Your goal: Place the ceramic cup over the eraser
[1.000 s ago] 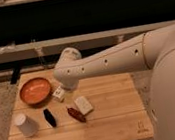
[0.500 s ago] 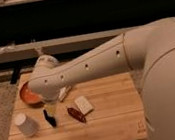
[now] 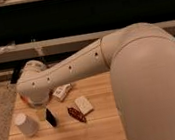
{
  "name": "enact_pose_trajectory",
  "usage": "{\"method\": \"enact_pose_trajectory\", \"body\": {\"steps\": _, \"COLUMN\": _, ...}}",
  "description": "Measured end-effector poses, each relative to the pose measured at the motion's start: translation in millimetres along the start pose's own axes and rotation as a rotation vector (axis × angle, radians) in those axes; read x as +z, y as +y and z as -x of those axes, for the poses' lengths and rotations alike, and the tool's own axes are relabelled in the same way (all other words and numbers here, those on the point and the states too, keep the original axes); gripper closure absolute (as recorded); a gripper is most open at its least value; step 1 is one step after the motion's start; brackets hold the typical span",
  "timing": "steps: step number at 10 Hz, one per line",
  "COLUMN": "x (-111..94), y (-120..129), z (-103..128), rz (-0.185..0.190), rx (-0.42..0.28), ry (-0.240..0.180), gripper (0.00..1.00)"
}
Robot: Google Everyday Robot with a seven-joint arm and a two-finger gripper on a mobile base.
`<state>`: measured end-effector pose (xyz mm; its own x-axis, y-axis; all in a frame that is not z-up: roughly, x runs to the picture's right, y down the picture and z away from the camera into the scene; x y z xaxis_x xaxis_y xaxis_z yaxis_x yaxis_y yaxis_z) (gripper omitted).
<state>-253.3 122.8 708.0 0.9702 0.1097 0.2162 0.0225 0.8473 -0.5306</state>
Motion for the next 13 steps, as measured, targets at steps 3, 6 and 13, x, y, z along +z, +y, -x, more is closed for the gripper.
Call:
{"method": "enact_pose_trajectory", "body": {"steps": 3, "x": 14.3, "y": 5.6, "z": 19.2, "rz": 0.026, "rx": -0.046, "ry": -0.016, "gripper": 0.2}}
{"method": "enact_pose_trajectory", "body": {"steps": 6, "x": 19.8, "y": 22.7, "z": 43.6, "rz": 0.046, "rx": -0.11, "ry": -0.031, "gripper": 0.2}}
{"method": "enact_pose_trajectory", "body": {"steps": 13, "x": 49.7, "y": 30.7, "z": 93.8, "rz": 0.059, "rx": -0.246, "ry": -0.023, "gripper": 0.2}}
